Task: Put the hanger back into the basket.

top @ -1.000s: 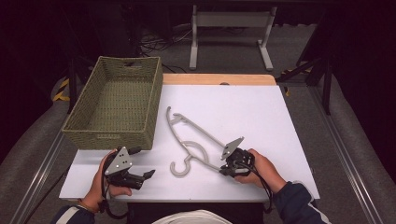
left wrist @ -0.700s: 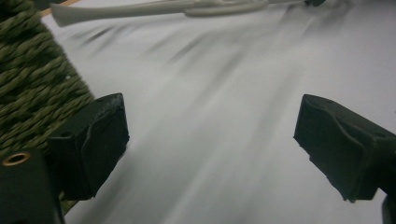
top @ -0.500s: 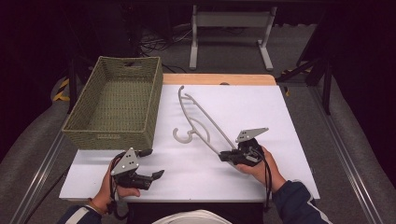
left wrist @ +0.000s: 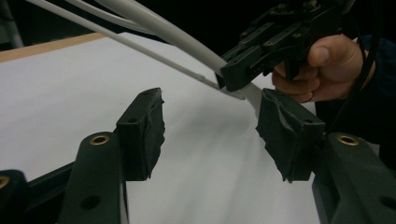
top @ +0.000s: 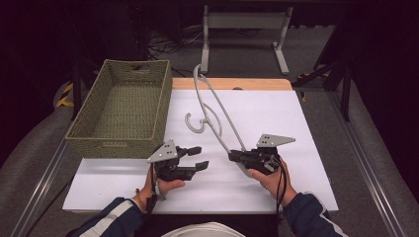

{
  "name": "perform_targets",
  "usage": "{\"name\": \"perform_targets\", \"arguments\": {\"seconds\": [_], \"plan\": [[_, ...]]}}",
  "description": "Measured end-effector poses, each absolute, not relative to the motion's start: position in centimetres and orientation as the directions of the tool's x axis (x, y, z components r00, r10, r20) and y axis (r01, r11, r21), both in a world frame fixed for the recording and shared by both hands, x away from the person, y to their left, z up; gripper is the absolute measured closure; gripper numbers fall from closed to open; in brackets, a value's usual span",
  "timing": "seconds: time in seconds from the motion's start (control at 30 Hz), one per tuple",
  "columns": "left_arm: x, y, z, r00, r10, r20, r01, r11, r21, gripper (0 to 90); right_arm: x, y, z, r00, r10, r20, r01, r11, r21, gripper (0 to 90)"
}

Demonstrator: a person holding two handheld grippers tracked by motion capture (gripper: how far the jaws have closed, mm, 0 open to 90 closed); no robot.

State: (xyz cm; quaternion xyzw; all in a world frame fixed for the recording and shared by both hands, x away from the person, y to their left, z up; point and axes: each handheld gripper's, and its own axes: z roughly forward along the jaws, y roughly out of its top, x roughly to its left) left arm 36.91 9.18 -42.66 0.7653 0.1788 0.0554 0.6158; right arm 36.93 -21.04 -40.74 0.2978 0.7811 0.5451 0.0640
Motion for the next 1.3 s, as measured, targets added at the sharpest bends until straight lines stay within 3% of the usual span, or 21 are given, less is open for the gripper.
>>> {"name": "perform_targets", "arguments": {"seconds": [0.2,0.37,0.47,0.67,0.97,1.1,1.2,1.3], "plan": [[38.3,6.5,-42.3,0.92,0.321,-0.225,0.271,-0.106,0.957,44.5,36.5,-20.9,-40.6,-0.829,0.518,0.209,0.353,0.195,0.915,83.2],[38.7,6.1,-41.9,0.926,0.296,-0.234,0.269,-0.083,0.959,46.6,36.3,-20.5,-40.6,-0.834,0.518,0.189,0.334,0.201,0.921,83.2],[39.0,6.1,-41.6,0.919,0.282,-0.276,0.301,-0.048,0.952,52.6,36.2,-20.2,-40.6,-0.841,0.513,0.174,0.314,0.2,0.928,83.1],[39.3,6.4,-41.4,0.923,0.269,-0.276,0.292,-0.02,0.956,65.2,35.9,-19.8,-40.6,-0.854,0.492,0.17,0.29,0.178,0.94,83.0],[38.9,6.5,-40.1,0.938,0.261,-0.228,0.239,-0.011,0.971,74.7,35.6,-19.0,-40.6,-0.863,0.486,0.141,0.259,0.185,0.948,80.9],[38.6,6.8,-39.5,0.947,0.261,-0.187,0.199,-0.022,0.98,81.1,35.3,-18.5,-40.6,-0.865,0.49,0.105,0.236,0.214,0.948,76.3],[38.3,6.8,-38.9,0.951,0.279,-0.129,0.152,-0.06,0.987,82.1,35.2,-18.7,-40.5,-0.86,0.5,0.1,0.238,0.221,0.946,65.3],[38.2,6.9,-38.7,0.95,0.29,-0.119,0.148,-0.082,0.986,82.0,35.1,-18.9,-40.5,-0.857,0.507,0.091,0.238,0.234,0.942,64.3]]}}
